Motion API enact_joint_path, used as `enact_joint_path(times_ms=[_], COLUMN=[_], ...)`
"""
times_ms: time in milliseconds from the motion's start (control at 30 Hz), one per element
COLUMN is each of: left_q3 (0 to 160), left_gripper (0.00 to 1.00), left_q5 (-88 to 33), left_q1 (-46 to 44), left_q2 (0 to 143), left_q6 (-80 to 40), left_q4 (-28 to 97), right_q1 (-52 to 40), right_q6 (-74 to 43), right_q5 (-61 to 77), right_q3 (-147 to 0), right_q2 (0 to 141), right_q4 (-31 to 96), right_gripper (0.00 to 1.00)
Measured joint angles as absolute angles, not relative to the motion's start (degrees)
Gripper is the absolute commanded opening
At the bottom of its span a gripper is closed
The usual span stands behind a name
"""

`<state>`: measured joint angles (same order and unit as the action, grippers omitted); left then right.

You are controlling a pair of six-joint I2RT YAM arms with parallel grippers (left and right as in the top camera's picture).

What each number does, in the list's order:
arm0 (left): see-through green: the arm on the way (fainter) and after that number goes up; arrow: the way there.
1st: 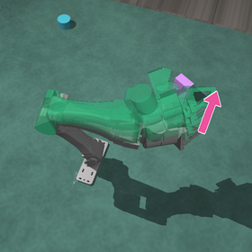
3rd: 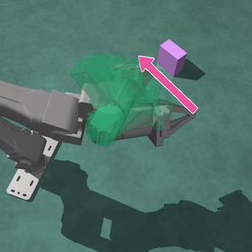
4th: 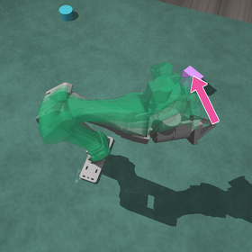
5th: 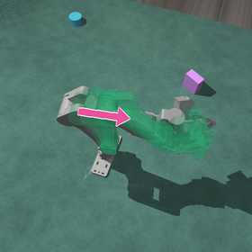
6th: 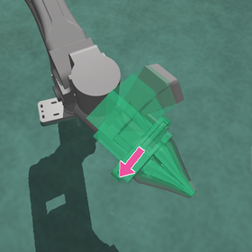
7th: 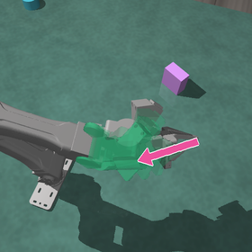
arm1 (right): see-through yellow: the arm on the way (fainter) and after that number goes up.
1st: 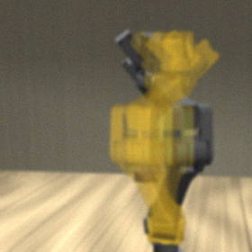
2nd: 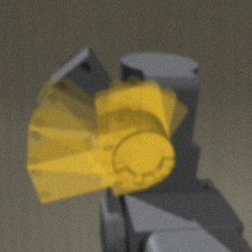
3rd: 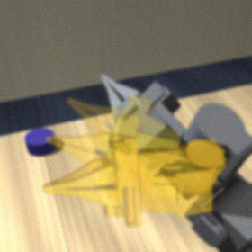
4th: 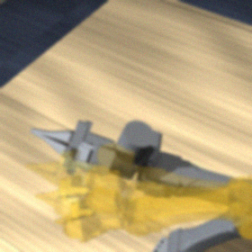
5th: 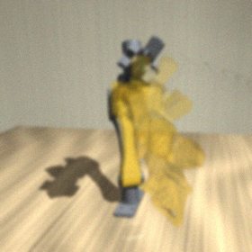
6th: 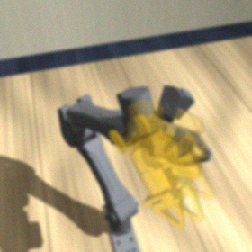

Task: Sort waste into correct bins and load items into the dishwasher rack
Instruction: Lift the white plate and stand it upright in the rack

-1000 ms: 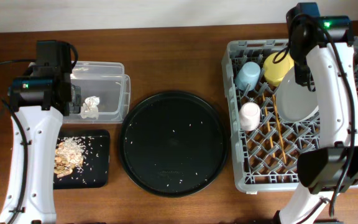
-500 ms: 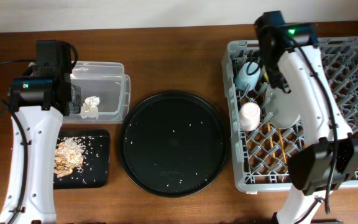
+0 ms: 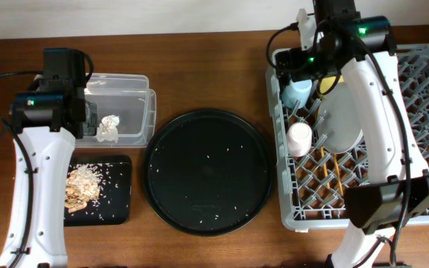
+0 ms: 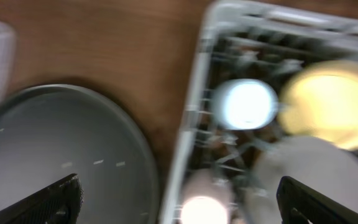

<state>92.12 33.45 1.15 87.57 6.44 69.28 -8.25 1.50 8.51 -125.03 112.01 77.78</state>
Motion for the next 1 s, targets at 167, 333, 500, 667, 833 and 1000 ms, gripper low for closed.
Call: enact_joint_path(times_ms=[167,333,500,667,833,1000], left_q3=[92.1,92.1,92.1,92.1,92.1,92.1], left_gripper=[0.99,0.99,0.99,0.99,0.99,0.99], left_q5=[33.5,33.5,33.5,33.5,33.5,33.5], left_q1=[1.1,1.1,1.1,1.1,1.1,1.1], left_q2=[87.6,87.6,87.6,87.6,87.6,87.6], left_q6=[6.4,6.4,6.4,6.4,6.4,6.4], left_q4=[69.3,69.3,69.3,69.3,69.3,69.3], right_q1=[-8.3,-8.3,-8.3,-8.3,-8.3,-8.3], right_q6=[1.5,1.5,1.5,1.5,1.5,1.5], right_q5=[15.3,16.2,16.2,16.2,16.1,15.5], right_q3=[-125.0,-125.0,-125.0,-124.9,-125.1,-125.9], right_q2=[112.0,112.0,112.0,109.6,86.4,63.2], right_q4=[77.7,77.8,77.7,77.7,77.2,76.9], right_gripper=[0.99,0.98,0.98,0.98,0.98,0.98])
